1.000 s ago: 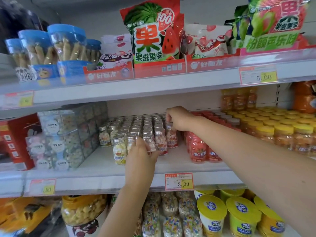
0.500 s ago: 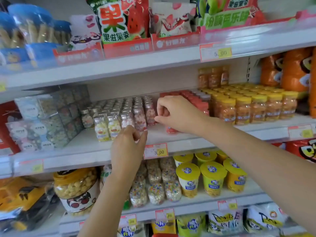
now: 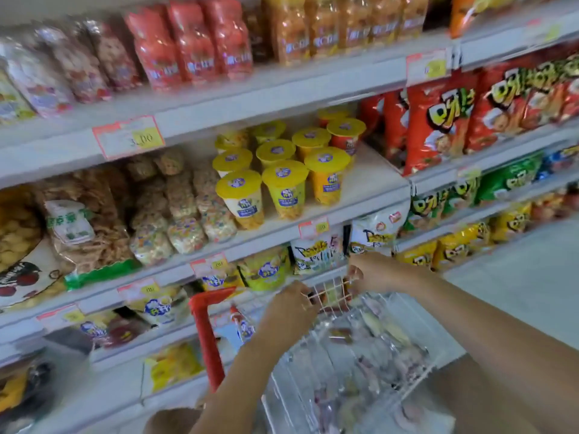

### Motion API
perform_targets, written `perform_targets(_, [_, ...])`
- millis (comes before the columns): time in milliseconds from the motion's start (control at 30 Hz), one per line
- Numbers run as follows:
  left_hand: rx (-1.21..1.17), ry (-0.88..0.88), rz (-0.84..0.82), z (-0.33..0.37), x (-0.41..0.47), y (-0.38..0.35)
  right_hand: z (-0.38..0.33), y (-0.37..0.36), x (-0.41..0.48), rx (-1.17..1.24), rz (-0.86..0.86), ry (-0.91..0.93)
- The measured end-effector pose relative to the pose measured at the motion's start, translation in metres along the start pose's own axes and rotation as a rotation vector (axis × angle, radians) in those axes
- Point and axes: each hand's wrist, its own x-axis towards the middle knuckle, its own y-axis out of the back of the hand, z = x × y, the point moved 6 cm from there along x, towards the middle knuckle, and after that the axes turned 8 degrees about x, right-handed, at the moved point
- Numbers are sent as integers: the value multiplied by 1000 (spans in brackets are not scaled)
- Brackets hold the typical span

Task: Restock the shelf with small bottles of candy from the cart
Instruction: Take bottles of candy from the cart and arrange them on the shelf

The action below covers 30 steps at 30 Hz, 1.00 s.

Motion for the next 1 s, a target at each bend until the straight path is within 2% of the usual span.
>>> perform_targets(133, [9,99,-253,-30,18,-94,87,-64,12,45,-115,-226])
perform_targets(233, [109,201,-447,-57,20,-153,122,-100,20,102,-153,-276])
perform_targets(433, [166,393,-602,-97,-6,-223,139,-165,46,187,-239,-260])
perform_targets(533, [186,375,-669,-103,-4,-237,145,-200,56,177,-301,-304])
perform_targets(667, [190,395,-671,-113,1,-245,147,-228,59,121,-409,-390])
perform_targets(867, [217,496,-618,-125,-2,-247,142,-245,68,77,-366,-488])
perform_targets(1000, [147,608,-528,-132,8,-233,144,-251,66,217,-318,-512])
